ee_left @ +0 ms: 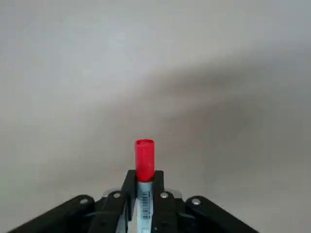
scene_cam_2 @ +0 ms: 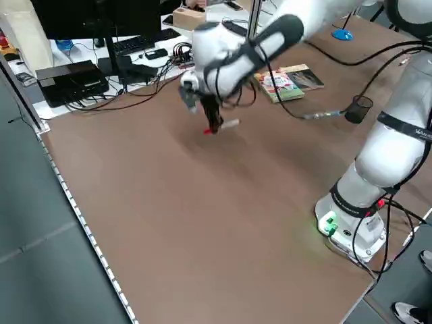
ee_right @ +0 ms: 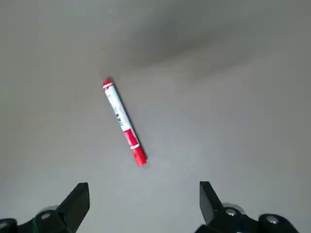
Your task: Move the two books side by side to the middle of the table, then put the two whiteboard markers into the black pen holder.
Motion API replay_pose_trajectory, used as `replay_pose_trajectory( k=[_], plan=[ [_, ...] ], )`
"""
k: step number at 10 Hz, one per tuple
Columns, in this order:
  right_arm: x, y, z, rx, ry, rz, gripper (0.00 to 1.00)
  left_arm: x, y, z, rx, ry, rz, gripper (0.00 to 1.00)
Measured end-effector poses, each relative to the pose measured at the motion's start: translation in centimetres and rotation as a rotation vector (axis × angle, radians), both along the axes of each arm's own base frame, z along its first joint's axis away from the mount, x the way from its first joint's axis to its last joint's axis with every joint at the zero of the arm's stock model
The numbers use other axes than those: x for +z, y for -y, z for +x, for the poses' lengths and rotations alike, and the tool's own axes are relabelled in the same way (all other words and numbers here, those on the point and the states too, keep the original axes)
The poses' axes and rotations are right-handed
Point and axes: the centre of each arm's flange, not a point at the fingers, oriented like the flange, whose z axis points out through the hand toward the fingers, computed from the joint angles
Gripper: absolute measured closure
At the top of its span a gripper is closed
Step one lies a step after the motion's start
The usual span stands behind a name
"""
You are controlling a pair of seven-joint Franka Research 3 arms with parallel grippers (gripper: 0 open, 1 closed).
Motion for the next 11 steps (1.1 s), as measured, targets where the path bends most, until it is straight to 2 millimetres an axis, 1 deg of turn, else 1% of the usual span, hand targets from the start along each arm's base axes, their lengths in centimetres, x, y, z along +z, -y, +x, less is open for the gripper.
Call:
replay_pose_trajectory(
  k=[1,2,3,4,5,6,7,8,9,10,11],
  plan=[
    [-1.4,0.2,-0.3,0.023,-0.015,0.000,0.00,2.2,2.9,2.1,-0.015,-0.005,0.008,0.82],
    [-3.0,0.0,-0.6,0.048,-0.027,0.001,0.00,3.3,6.5,3.4,-0.037,-0.011,0.049,0.82],
    [-4.7,-0.2,-1.2,0.079,-0.049,0.010,0.00,3.6,11.1,4.1,-0.056,-0.015,0.090,0.82],
    [-6.5,-0.2,-1.9,0.107,-0.077,0.023,0.00,3.6,15.8,4.2,-0.075,-0.015,0.122,0.82],
    [-8.1,0.4,-2.6,0.124,-0.095,0.034,0.00,3.6,20.1,3.9,-0.090,-0.009,0.152,0.82],
    [-9.6,1.2,-3.4,0.140,-0.099,0.051,0.00,3.7,24.0,3.4,-0.106,0.001,0.173,0.82],
    [-11.2,1.9,-4.1,0.165,-0.091,0.083,0.00,3.9,27.6,2.7,-0.124,0.007,0.187,0.82],
    [-12.7,2.4,-4.8,0.186,-0.080,0.119,0.00,4.6,30.8,1.9,-0.141,0.007,0.196,0.82],
    [-14.1,2.7,-5.4,0.194,-0.076,0.148,0.00,5.9,33.9,1.3,-0.156,0.012,0.203,0.82],
    [-14.7,2.9,-5.5,0.196,-0.067,0.155,0.00,7.4,37.1,0.4,-0.182,0.016,0.211,0.82],
    [-14.8,2.9,-5.5,0.196,-0.062,0.158,0.00,8.5,40.4,-0.9,-0.224,0.026,0.227,0.82]
  ],
)
